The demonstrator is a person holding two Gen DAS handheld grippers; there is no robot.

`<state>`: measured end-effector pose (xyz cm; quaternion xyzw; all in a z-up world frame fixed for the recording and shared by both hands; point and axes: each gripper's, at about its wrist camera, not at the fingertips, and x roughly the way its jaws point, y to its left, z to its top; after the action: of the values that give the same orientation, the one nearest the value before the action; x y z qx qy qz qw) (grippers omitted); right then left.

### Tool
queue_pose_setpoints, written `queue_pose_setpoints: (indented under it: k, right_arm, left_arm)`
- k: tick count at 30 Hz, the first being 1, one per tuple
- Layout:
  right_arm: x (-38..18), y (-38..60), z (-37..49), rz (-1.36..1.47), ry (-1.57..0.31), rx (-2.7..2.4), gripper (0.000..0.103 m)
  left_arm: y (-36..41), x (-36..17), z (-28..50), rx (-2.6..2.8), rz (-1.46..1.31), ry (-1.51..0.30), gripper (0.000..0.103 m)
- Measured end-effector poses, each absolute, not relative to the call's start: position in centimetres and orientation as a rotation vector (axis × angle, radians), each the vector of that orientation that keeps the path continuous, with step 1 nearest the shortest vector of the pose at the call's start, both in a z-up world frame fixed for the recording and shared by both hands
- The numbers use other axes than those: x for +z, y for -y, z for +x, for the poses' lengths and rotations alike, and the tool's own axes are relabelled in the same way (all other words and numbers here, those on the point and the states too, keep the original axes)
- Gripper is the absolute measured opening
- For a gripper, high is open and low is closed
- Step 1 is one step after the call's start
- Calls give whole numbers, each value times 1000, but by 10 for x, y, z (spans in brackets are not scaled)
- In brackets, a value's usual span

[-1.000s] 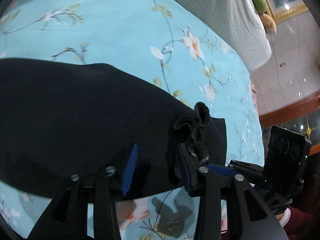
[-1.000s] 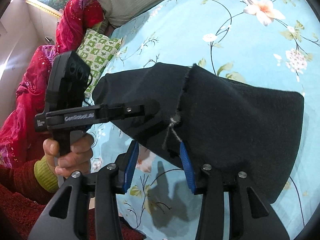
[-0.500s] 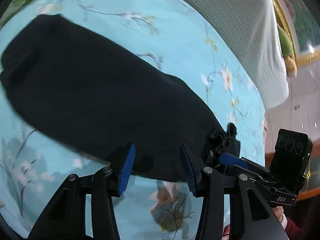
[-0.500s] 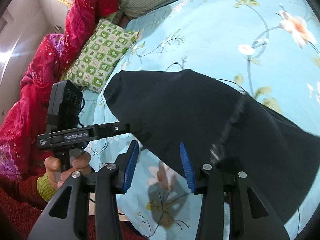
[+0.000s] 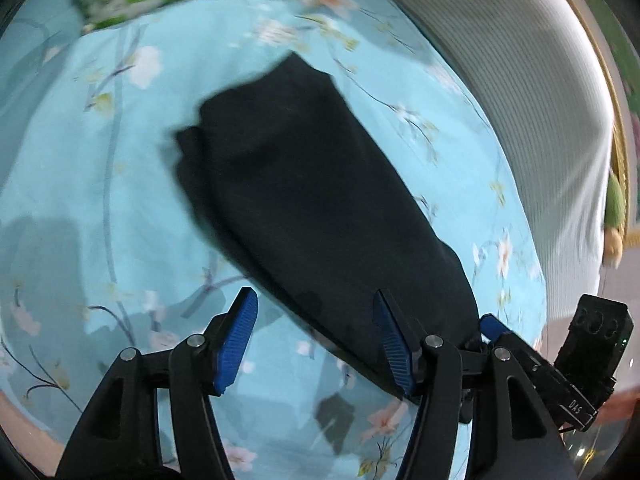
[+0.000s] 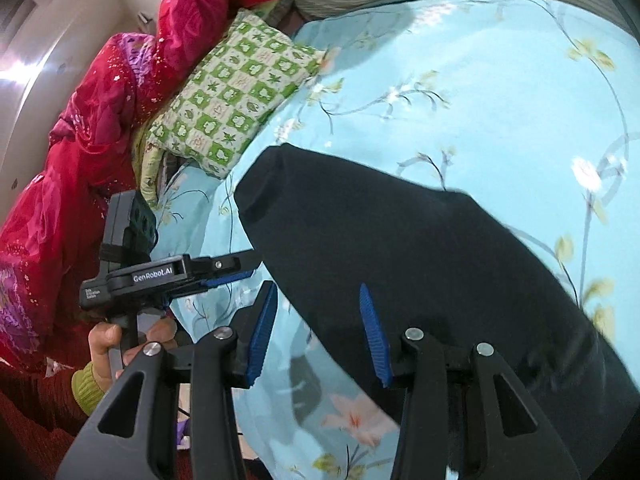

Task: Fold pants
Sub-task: 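Lower the cuffs onto the folded pants and open both grippers, then grasp the end of the folded dark pants with the left gripper while the right gripper grasps beside it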

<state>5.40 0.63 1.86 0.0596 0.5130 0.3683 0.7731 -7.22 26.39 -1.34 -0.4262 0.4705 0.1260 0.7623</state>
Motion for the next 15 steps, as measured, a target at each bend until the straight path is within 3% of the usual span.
queue_pose_setpoints:
  k: [15]
  right_arm:
    - [16, -75, 120, -16, -1155, 868, 48]
  left_arm:
    - [-299, -34, -63, 394, -1053, -1033, 64]
